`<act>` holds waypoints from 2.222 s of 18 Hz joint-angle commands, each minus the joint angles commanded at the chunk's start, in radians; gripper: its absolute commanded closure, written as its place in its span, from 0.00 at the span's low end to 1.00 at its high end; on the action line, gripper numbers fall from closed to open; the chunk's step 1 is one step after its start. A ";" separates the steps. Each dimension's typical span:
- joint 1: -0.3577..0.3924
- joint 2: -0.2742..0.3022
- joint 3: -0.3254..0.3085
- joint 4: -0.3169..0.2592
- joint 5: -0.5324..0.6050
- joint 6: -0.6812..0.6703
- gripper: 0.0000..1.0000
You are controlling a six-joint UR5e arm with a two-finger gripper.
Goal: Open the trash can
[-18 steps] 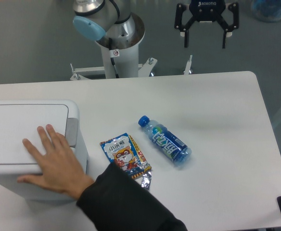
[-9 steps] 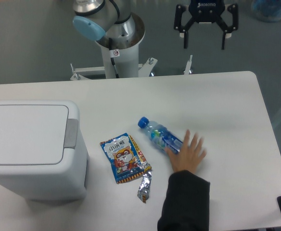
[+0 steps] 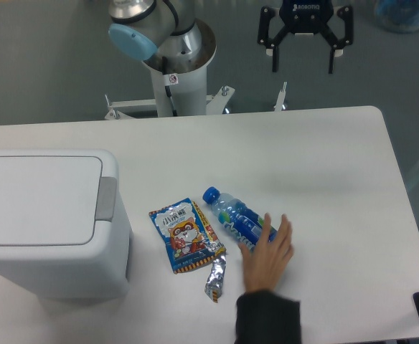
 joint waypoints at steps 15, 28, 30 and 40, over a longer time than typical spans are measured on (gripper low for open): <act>-0.015 0.002 0.000 0.003 0.003 0.000 0.00; -0.273 -0.070 0.043 0.081 -0.002 -0.567 0.00; -0.339 -0.124 0.101 0.086 -0.002 -0.688 0.00; -0.607 -0.350 0.248 0.219 0.043 -0.976 0.00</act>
